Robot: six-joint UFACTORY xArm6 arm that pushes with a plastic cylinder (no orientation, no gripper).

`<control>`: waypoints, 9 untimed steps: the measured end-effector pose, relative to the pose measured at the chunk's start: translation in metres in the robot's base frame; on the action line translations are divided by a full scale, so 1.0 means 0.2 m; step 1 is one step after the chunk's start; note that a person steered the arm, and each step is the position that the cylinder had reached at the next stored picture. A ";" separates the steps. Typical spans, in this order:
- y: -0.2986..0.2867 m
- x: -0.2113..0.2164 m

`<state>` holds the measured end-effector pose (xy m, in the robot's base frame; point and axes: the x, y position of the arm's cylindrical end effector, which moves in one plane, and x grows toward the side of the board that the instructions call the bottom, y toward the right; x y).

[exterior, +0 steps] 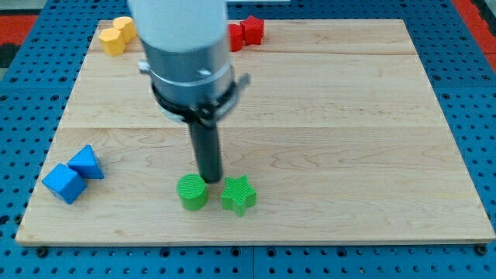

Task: Push the red star into the green star

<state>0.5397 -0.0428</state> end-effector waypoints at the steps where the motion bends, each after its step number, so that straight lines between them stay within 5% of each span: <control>1: 0.01 -0.15; 4: 0.77 -0.77; 5: 0.91 -1.16; 7: 0.64 -1.74; 9: 0.30 -1.68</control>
<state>0.2040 0.0180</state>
